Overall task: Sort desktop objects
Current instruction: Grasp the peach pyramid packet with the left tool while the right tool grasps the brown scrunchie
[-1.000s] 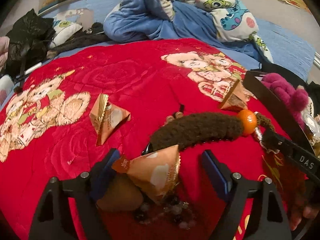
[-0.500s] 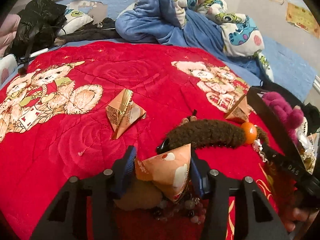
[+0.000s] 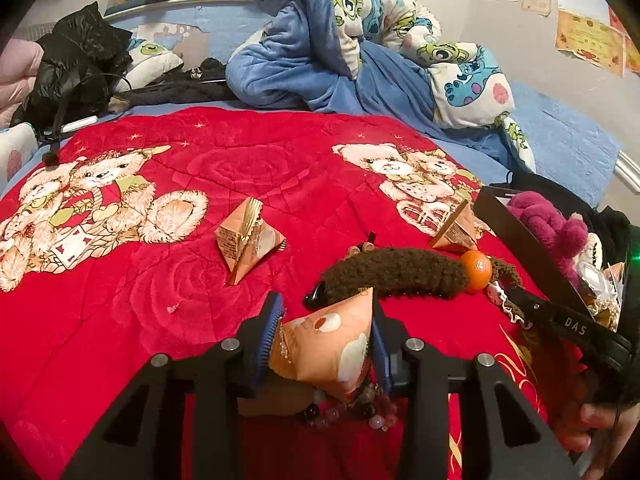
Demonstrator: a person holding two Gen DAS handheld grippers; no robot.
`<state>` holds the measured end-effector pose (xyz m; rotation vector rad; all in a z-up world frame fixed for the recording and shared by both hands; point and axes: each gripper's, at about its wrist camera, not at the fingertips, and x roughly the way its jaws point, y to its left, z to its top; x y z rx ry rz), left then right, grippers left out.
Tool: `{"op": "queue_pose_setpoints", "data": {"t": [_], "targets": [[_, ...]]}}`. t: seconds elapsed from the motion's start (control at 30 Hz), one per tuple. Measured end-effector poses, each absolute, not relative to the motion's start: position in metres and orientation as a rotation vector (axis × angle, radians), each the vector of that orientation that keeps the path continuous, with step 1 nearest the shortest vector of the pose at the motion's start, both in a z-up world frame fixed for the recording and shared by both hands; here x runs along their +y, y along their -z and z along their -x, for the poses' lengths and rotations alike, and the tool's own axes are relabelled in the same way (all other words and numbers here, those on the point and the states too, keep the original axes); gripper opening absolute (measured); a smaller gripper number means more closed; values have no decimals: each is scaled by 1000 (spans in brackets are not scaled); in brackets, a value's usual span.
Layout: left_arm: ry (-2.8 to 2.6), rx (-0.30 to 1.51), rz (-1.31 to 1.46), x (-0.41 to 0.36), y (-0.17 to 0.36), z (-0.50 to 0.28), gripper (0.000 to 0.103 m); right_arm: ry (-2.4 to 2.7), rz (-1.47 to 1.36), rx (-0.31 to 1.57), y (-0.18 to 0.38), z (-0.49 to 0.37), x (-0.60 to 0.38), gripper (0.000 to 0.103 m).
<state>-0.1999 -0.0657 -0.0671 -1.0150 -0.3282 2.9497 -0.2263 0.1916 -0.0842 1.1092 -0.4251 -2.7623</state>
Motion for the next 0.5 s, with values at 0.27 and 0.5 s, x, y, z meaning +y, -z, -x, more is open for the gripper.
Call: {"op": "queue_pose_setpoints", "data": {"t": [0.27, 0.5], "targets": [[-2967, -341, 960, -69, 62, 194, 42, 2771, -1046, -461, 74, 220, 194, 12], [-2972, -299, 877, -62, 54, 184, 42, 2762, -983, -469, 63, 207, 196, 12]]}}
